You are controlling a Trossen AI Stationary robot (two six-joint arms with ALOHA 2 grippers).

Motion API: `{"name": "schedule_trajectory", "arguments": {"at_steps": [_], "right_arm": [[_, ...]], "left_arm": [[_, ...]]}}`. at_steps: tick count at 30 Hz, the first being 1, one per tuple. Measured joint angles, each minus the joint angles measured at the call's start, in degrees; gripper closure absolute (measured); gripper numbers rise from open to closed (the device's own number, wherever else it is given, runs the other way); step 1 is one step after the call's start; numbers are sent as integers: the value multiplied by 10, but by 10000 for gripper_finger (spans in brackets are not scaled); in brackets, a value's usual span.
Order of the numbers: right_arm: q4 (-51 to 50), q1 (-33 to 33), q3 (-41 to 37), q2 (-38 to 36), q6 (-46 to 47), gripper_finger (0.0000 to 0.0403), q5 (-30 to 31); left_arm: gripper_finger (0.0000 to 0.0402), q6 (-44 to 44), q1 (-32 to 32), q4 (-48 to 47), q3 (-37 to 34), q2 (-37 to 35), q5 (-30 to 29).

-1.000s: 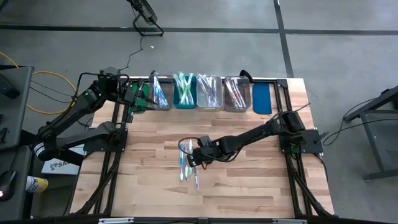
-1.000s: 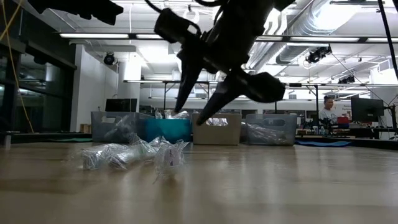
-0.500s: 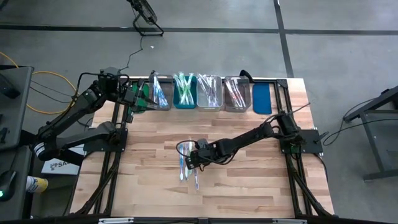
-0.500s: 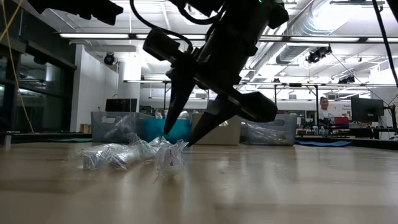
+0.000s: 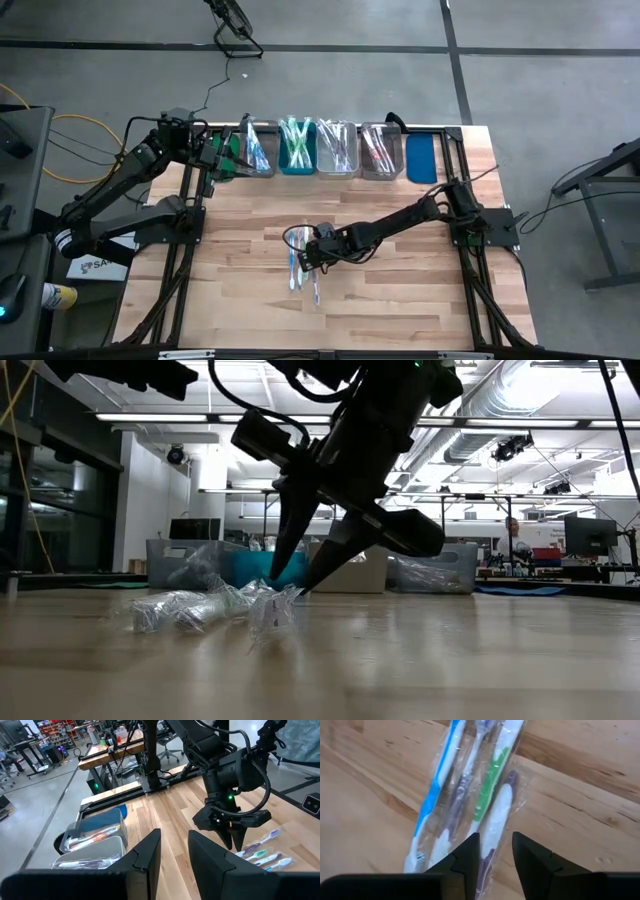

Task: Pick & Place Toothbrushes
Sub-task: Put the purple toothbrush into the white bin

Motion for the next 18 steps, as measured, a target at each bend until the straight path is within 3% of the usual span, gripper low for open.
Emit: {"name": "schedule_trajectory", "arguments": {"at_steps": [13,18], "right_arm": [[12,0,0,20,13,297,-6],[12,-2,0,20,13,329,-27]], "left_arm": [[307,0,0,0,0,0,0],[307,0,0,0,0,0,0]]}}
